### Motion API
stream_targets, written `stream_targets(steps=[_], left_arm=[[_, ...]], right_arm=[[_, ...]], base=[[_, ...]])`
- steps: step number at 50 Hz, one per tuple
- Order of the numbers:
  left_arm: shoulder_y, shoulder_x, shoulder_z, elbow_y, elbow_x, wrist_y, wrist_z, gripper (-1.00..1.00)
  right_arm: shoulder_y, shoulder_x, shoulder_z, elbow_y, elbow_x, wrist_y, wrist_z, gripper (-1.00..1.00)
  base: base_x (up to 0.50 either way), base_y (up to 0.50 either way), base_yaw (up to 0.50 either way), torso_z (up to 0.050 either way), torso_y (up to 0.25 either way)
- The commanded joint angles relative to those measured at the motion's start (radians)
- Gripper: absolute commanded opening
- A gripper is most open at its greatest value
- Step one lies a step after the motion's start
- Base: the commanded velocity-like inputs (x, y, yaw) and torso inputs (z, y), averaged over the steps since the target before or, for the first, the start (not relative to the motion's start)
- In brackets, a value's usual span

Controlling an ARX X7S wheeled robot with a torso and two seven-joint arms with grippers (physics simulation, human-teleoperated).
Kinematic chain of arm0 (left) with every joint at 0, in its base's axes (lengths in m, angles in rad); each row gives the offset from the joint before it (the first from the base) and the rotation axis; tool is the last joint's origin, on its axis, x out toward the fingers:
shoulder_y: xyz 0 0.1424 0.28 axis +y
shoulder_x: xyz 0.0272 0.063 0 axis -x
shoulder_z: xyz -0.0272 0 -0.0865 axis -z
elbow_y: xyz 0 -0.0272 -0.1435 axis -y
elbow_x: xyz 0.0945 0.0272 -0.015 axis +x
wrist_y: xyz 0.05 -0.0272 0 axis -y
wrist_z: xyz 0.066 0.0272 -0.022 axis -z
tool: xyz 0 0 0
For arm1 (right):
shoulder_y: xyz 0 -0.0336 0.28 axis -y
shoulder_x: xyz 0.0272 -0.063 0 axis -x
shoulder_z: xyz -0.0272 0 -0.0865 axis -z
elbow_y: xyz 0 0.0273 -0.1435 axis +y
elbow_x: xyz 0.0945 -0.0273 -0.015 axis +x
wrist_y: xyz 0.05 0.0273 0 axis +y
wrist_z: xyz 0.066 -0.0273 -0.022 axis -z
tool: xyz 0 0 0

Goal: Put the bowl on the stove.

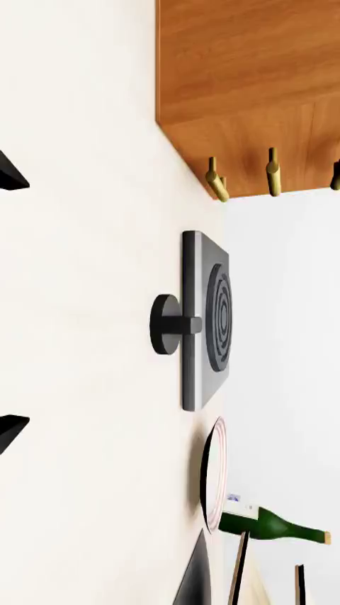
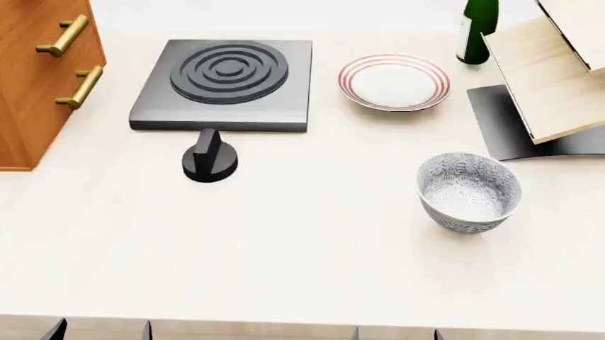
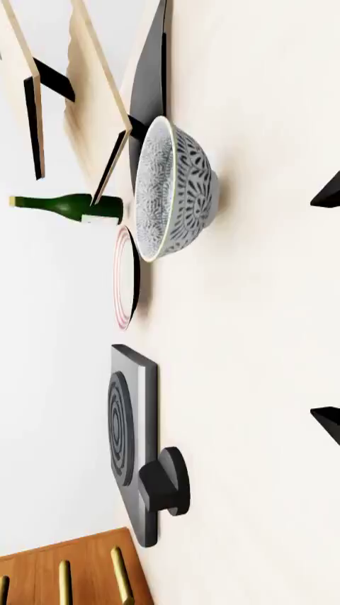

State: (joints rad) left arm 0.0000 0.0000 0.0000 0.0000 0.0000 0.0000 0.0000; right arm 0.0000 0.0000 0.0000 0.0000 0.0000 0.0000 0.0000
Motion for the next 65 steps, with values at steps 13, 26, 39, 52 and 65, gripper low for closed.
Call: stream_targets(steps=[13, 26, 39, 52, 65], left_arm=[[-0.008, -0.056, 0.037, -0.002, -0.068, -0.026, -0.042, 1.00], [0.004, -0.079, 0.069, 0.007, -0.085, 0.007, -0.040, 1.00], [0.003, -0.090, 0.070, 0.027, -0.113, -0.008, -0.065, 1.00], [-0.051, -0.137, 0.031, 0.184, -0.133, -0.051, -0.113, 1.00], [-0.176, -0.211, -0.104, 0.508, -0.354, -0.227, -0.116, 1.00]], right_arm=[[-0.003, 0.051, -0.069, -0.001, 0.047, -0.045, 0.042, 1.00], [0.000, 0.070, -0.087, -0.001, 0.072, -0.042, 0.071, 1.00], [0.000, 0.084, -0.100, -0.027, 0.097, -0.017, 0.092, 1.00], [0.107, 0.224, 0.045, -0.409, 0.382, 0.403, 0.106, 1.00], [0.145, 0.529, 0.427, -0.716, 0.640, 0.722, 0.122, 1.00]], base=[[0.00, 0.00, 0.00, 0.000, 0.000], [0.00, 0.00, 0.00, 0.000, 0.000], [0.00, 0.00, 0.00, 0.000, 0.000], [0.00, 0.00, 0.00, 0.000, 0.000], [0.00, 0.00, 0.00, 0.000, 0.000]])
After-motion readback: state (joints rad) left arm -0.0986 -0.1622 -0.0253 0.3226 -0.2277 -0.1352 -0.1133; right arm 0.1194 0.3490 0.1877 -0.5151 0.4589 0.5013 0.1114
